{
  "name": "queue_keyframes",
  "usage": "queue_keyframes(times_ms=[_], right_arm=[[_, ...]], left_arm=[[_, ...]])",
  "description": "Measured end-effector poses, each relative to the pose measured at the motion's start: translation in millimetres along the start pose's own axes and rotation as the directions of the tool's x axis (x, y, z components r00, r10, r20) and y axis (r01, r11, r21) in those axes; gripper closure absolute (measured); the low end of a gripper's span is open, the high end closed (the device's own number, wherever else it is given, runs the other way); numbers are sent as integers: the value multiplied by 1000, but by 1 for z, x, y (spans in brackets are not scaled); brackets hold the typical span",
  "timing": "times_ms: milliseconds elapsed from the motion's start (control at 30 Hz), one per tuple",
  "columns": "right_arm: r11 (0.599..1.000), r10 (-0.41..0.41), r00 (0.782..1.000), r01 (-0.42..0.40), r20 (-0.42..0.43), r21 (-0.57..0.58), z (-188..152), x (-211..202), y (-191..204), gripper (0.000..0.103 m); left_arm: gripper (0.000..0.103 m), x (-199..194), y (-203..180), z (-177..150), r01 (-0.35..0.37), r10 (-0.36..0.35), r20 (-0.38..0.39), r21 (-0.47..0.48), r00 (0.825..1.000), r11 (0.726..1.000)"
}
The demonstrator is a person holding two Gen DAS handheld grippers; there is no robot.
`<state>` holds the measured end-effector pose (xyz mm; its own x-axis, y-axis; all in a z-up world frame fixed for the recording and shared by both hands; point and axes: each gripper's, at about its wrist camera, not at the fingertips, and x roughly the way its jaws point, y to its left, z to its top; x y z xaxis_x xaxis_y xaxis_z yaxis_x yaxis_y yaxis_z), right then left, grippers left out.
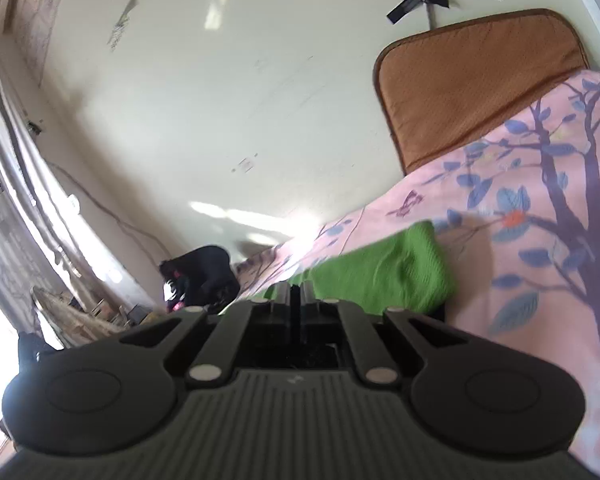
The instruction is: Fold small clothes
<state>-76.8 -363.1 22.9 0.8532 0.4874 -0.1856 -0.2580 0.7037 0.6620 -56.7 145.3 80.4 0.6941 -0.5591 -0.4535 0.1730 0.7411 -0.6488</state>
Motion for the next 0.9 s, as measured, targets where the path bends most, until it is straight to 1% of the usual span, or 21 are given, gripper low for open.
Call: queue_keyframes(times_ms=[33,100,133,167,200,233,267,300,333,367,433,533,567,600,633,667,700,767,800,867,900], right_arm=[[997,-71,997,70,28,36,11,15,-10,97],[982,-177,982,172,67,81,24,38,-27,89],[971,-229,971,224,63,78,27,46,-33,73],[954,-292,955,287,49,84,28,50,-37,54],[956,-285,957,280,54,86,26,46,-38,54],[978,-206,977,204,58,47,21,38,-35,54],[987,-163,986,164,42,-8,16,30,-28,54],[987,-142,990,142,19,-69,9,25,-21,54],[980,-129,991,124,-22,-158,1,23,-10,54],[967,-135,990,121,-46,-223,-6,22,-2,53],[919,-197,976,152,-90,-365,-25,24,11,52],[874,-247,955,146,-164,-464,-47,37,16,52],[860,-260,946,136,-194,-491,-54,43,16,57],[843,-269,945,137,-188,-520,-56,45,18,70],[839,-258,951,134,-169,-527,-54,45,19,92],[861,-227,967,145,-113,-488,-42,41,18,93],[887,-202,978,157,-60,-434,-29,35,15,93],[935,-200,979,204,41,-289,-4,25,-2,92],[939,-245,968,252,58,-235,3,29,-13,92],[887,-403,915,396,22,-239,3,47,-27,86],[870,-435,900,421,2,-258,-1,51,-30,85]], left_arm=[[93,14,3,9,-20,20,6,-15,1000,1000],[91,47,8,24,-121,123,34,-41,992,992],[91,61,9,30,-206,207,31,-23,978,978],[91,72,11,32,-285,285,24,-7,958,959],[91,78,15,32,-315,315,7,-8,949,949],[90,79,18,30,-292,292,-4,-15,956,956],[85,76,24,27,-251,251,-9,-19,968,968],[79,72,26,24,-236,236,-7,-18,972,972],[77,67,26,21,-232,232,-4,-7,973,973],[76,64,25,19,-226,226,-2,14,974,974],[76,60,20,16,-218,219,-5,59,976,974],[76,64,4,11,-209,214,-20,142,977,968],[76,69,0,8,-214,221,-29,164,975,963],[76,76,-2,5,-223,234,-39,182,971,958],[77,82,-4,2,-234,248,-49,199,968,952],[80,88,-4,-2,-248,267,-62,220,962,943],[91,92,-4,-6,-261,282,-64,230,957,937],[100,95,2,-10,-288,310,-64,226,949,931],[100,94,7,-11,-294,313,-65,207,948,933],[100,88,14,-13,-285,299,-65,167,952,944],[100,84,15,-13,-284,297,-61,160,953,945]])
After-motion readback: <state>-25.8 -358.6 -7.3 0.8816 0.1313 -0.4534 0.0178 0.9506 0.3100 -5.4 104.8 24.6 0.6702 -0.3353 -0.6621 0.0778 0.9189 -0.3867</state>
